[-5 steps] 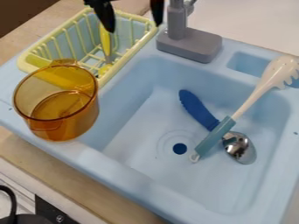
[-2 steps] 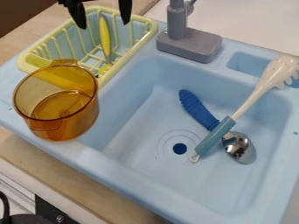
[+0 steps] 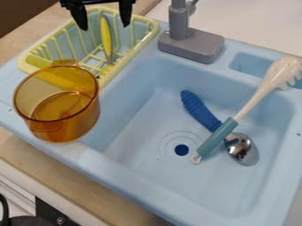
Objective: Put the yellow spoon in the left side of the sink
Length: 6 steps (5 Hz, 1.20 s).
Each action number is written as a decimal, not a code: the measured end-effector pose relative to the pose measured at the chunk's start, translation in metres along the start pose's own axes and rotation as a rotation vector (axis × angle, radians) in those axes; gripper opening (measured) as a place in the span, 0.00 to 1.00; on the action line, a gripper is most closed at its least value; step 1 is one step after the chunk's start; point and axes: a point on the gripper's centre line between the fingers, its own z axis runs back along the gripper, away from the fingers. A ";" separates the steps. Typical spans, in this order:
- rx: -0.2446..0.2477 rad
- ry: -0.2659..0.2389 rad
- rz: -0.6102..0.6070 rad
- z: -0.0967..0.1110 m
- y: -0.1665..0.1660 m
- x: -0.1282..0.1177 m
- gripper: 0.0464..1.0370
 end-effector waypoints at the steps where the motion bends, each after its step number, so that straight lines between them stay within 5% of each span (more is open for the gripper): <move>1: -0.009 -0.038 0.009 -0.011 -0.002 0.004 0.96; 6: -0.013 -0.090 -0.074 -0.065 0.005 0.017 0.96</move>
